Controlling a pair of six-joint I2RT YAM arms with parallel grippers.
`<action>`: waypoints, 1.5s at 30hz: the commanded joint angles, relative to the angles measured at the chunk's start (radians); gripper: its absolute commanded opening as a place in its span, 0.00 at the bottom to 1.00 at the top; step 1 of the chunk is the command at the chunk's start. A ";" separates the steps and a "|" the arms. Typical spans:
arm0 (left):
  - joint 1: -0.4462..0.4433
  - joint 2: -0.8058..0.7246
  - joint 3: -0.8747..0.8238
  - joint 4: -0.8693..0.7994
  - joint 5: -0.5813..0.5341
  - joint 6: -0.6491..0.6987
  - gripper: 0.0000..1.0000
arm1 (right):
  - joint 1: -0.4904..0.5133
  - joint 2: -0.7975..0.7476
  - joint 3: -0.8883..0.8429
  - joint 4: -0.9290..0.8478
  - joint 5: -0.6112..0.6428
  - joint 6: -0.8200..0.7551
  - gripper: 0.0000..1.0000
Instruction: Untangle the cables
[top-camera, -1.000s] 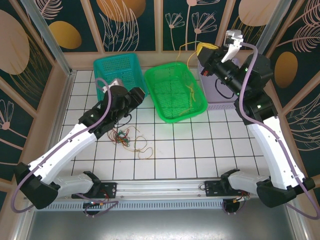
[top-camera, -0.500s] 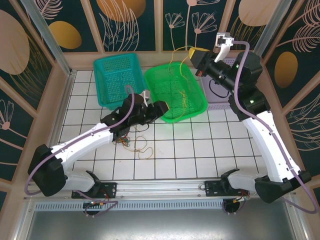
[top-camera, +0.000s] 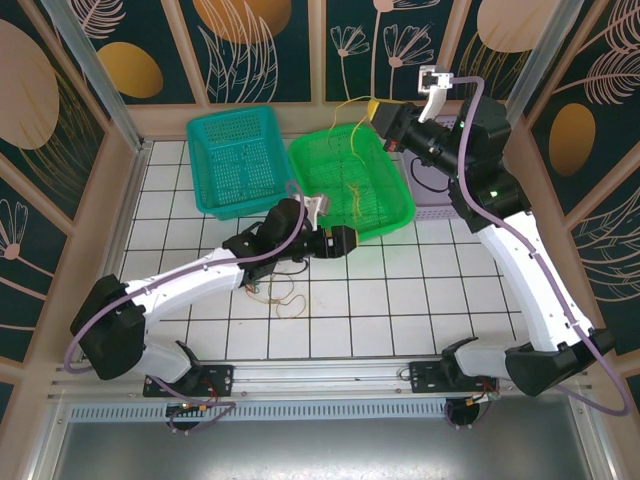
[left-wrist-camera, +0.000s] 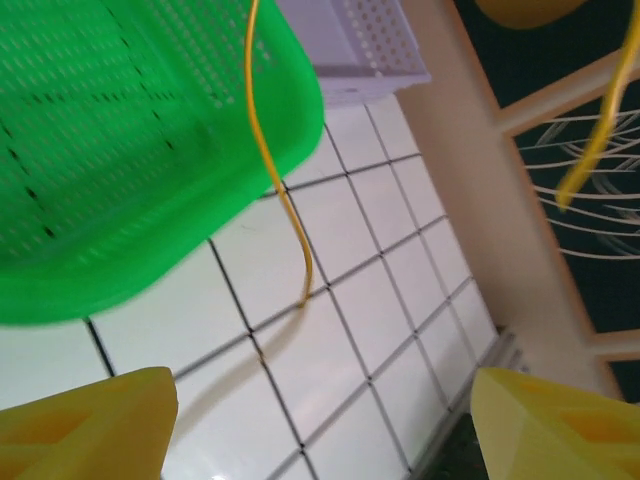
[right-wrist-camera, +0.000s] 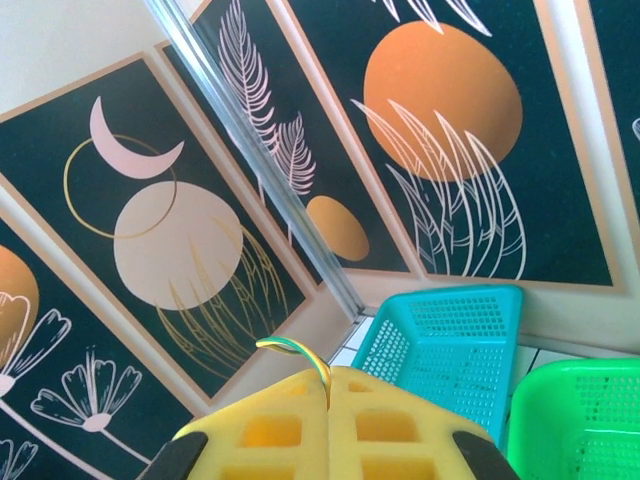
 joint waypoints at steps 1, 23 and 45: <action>0.004 0.026 0.083 -0.119 -0.188 0.147 0.78 | 0.001 -0.001 0.044 0.020 -0.046 0.033 0.00; -0.008 0.114 0.078 0.034 -0.020 0.255 0.71 | 0.002 -0.026 0.046 0.021 -0.053 0.072 0.00; 0.151 -0.035 0.043 -0.245 -0.518 0.176 0.00 | -0.033 -0.175 -0.028 -0.158 0.115 -0.013 0.00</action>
